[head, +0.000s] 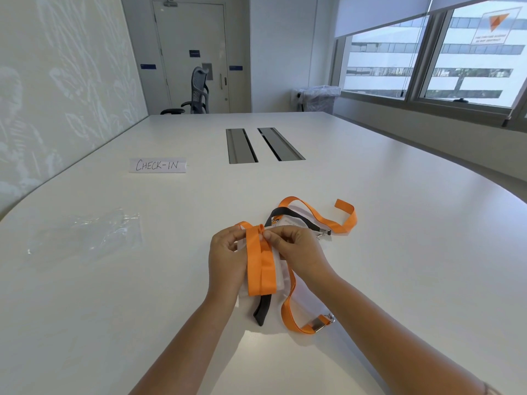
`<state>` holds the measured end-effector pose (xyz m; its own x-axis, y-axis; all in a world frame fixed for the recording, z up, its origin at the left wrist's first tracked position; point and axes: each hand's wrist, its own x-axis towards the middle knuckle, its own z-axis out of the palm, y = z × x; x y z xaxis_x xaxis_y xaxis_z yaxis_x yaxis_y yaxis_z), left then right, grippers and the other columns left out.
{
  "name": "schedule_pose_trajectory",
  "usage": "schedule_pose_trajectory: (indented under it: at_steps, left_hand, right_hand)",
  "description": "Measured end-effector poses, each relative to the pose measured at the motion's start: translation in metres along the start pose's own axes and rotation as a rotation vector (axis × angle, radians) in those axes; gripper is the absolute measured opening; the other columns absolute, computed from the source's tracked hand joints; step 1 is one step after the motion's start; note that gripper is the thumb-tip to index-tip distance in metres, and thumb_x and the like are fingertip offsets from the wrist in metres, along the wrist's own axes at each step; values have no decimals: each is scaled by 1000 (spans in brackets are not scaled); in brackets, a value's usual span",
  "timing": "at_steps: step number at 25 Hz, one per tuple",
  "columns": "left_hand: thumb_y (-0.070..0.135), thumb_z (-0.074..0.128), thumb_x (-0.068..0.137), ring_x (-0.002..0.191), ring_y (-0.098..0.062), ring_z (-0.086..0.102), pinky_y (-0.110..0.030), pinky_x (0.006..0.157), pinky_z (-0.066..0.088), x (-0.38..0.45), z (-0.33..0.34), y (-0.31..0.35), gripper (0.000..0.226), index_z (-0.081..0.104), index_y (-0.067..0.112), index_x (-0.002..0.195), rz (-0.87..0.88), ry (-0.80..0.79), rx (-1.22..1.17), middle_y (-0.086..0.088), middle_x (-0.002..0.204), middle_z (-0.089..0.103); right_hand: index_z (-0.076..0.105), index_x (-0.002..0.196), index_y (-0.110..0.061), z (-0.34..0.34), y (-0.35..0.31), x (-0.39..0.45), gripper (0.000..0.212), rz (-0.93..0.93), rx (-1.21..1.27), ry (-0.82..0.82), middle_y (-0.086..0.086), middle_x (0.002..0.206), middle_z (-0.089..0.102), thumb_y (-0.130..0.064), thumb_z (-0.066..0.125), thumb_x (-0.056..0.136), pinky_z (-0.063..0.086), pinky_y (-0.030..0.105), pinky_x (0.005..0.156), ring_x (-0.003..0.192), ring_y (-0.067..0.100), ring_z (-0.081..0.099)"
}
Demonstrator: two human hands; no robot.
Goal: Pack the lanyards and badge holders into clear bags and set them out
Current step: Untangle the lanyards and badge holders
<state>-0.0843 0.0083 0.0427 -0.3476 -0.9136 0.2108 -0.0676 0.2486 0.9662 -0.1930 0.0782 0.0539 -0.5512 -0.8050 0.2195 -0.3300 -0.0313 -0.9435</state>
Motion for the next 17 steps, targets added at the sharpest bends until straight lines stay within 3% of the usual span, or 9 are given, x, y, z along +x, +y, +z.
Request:
schedule_pose_trajectory:
  at_steps: [2,7,13,17]
  left_hand:
    - [24,68,80,116,-21,51,-38,94,47,2,-1,-2,31,63,17,109,8,8,45,-3,128,51]
    - [21,66,82,118,-21,49,-42,97,46,2,0,-2,32,62,14,113,-1,-21,49,-4,131,49]
    - [29,63,83,94,-17,55,-26,74,46,3,-2,1,16,60,22,96,-26,-67,12,-6,109,63]
    - [21,68,80,93,-16,59,-23,76,49,5,-8,0,11,65,16,90,78,-6,-5,-1,101,65]
  right_hand:
    - [70,95,-22,-1,-1,0,15,6,-55,-34,-14,81,64,-29,59,87,47,5,57,70,-1,60]
    - [71,100,-16,-5,-5,1,23,11,-124,-76,-9,85,65,-31,61,85,47,5,59,71,1,59]
    - [68,94,-25,-8,-7,-1,10,2,-98,-106,-9,91,64,-26,62,87,50,14,71,82,4,60]
    - [58,94,-26,-8,-7,-1,13,15,-37,-59,-5,87,61,-18,64,86,57,31,76,87,17,63]
